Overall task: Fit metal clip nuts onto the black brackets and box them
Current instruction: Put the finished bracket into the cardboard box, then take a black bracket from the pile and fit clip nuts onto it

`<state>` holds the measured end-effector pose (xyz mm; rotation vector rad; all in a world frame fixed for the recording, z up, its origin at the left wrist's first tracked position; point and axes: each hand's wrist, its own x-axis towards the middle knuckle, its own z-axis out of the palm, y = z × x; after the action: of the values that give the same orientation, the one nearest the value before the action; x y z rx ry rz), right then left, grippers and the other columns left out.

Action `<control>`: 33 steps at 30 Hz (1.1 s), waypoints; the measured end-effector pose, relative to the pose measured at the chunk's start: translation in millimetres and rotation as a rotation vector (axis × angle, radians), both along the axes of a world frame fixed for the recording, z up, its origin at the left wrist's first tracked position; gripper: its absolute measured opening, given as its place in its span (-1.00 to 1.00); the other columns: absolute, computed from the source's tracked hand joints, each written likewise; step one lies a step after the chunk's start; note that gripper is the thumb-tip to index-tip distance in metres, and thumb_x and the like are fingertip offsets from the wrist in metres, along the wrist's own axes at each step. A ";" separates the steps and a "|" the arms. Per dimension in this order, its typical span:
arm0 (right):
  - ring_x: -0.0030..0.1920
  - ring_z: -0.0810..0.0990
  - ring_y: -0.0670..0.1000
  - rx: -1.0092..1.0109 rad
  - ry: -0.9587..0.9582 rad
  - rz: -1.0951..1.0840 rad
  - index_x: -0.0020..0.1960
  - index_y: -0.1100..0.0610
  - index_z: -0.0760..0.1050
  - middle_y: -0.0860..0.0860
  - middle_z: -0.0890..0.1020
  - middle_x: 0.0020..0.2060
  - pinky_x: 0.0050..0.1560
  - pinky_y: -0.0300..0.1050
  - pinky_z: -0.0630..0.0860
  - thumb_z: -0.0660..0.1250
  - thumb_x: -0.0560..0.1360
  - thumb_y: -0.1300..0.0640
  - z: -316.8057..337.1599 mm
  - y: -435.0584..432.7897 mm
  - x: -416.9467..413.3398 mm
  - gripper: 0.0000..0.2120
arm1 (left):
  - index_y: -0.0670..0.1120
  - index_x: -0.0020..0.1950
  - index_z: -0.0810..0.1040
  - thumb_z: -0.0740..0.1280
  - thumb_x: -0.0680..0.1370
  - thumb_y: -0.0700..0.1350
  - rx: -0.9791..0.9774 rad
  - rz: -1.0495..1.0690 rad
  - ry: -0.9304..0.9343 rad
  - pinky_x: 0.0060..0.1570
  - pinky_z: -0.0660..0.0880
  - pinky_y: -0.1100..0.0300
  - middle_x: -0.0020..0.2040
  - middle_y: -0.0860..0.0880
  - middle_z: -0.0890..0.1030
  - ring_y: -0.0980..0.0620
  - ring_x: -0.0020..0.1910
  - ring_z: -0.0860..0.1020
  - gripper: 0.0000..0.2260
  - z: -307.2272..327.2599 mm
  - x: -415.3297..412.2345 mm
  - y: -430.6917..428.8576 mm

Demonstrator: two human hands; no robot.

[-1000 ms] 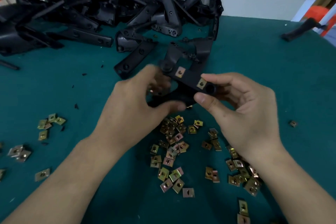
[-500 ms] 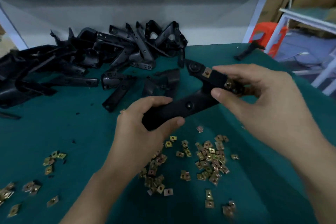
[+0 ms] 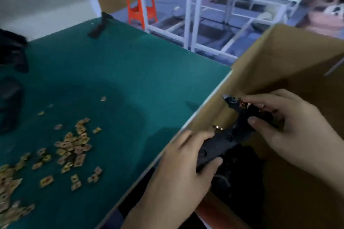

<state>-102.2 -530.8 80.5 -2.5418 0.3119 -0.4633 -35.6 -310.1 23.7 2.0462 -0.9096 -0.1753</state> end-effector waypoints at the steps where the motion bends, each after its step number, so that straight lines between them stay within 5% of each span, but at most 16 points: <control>1: -0.01 0.54 -0.23 0.012 0.051 -0.050 0.22 -0.28 0.57 -0.24 0.51 -0.03 -0.10 -0.39 0.40 0.47 0.46 0.16 -5.8 -10.9 -13.0 -0.55 | 0.30 0.37 0.39 0.39 0.57 0.16 0.048 -0.042 -0.012 0.11 0.46 0.37 0.19 0.37 0.41 0.31 0.22 0.43 -0.61 -6.1 -3.6 -14.0; 6: -0.07 0.47 -0.22 0.022 0.243 -0.225 0.27 -0.29 0.53 -0.33 0.44 -0.02 -0.14 -0.46 0.31 0.44 0.52 0.05 -38.5 -43.7 -50.0 -0.61 | 0.14 0.42 0.44 0.39 0.60 0.06 0.225 -0.163 -0.021 0.19 0.28 0.49 0.23 0.23 0.47 0.23 0.28 0.37 -0.60 -43.3 -8.0 -59.7; 9: -0.01 0.52 -0.16 0.066 0.367 -0.268 0.30 -0.22 0.54 -0.20 0.53 0.02 -0.16 -0.40 0.36 0.36 0.59 0.01 -51.9 -52.9 -55.5 -0.69 | 0.06 0.49 0.41 0.36 0.61 0.08 0.306 -0.148 -0.077 0.47 0.20 0.25 0.46 0.11 0.35 0.13 0.49 0.20 -0.55 -59.8 -7.5 -68.0; 12: -0.03 0.53 -0.18 0.130 0.366 -0.302 0.28 -0.17 0.56 -0.14 0.56 0.05 -0.22 -0.41 0.39 0.29 0.63 0.07 -56.7 -59.1 -55.3 -0.73 | 0.13 0.55 0.32 0.26 0.64 0.16 0.347 -0.115 -0.062 0.52 0.12 0.14 0.58 0.12 0.15 0.13 0.58 0.03 -0.52 -69.3 -4.0 -62.9; 23: 0.06 0.55 -0.21 0.244 0.209 -0.162 0.13 -0.25 0.59 -0.20 0.63 0.09 -0.12 -0.46 0.38 0.28 0.64 0.12 -54.2 -20.4 -7.9 -0.74 | 0.15 0.28 0.56 0.30 0.64 0.00 0.073 0.027 -0.131 0.25 0.35 0.43 0.34 0.26 0.43 0.23 0.38 0.42 -0.78 -37.1 6.0 -7.2; 28: 0.03 0.60 -0.28 0.284 0.133 0.114 0.04 -0.29 0.58 -0.30 0.65 0.00 -0.06 -0.55 0.45 0.33 0.59 0.12 -47.5 47.8 38.1 -0.73 | 0.08 0.18 0.61 0.34 0.62 -0.11 -0.119 0.312 -0.293 0.09 0.47 0.37 0.20 0.21 0.54 0.13 0.16 0.58 -0.84 -3.9 24.5 60.6; 33: -0.01 0.56 -0.32 0.227 0.089 0.441 0.07 -0.20 0.62 -0.28 0.61 -0.13 -0.06 -0.54 0.37 0.42 0.50 0.15 -41.2 148.0 97.7 -0.73 | 0.20 0.14 0.55 0.40 0.58 -0.13 -0.064 0.934 -0.243 0.10 0.50 0.26 0.11 0.22 0.52 0.14 0.15 0.53 -0.76 6.6 61.8 191.8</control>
<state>-4.5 -382.8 39.3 -2.3177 -0.1590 -0.1362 26.2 -118.3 30.3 2.2435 -0.0183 0.6066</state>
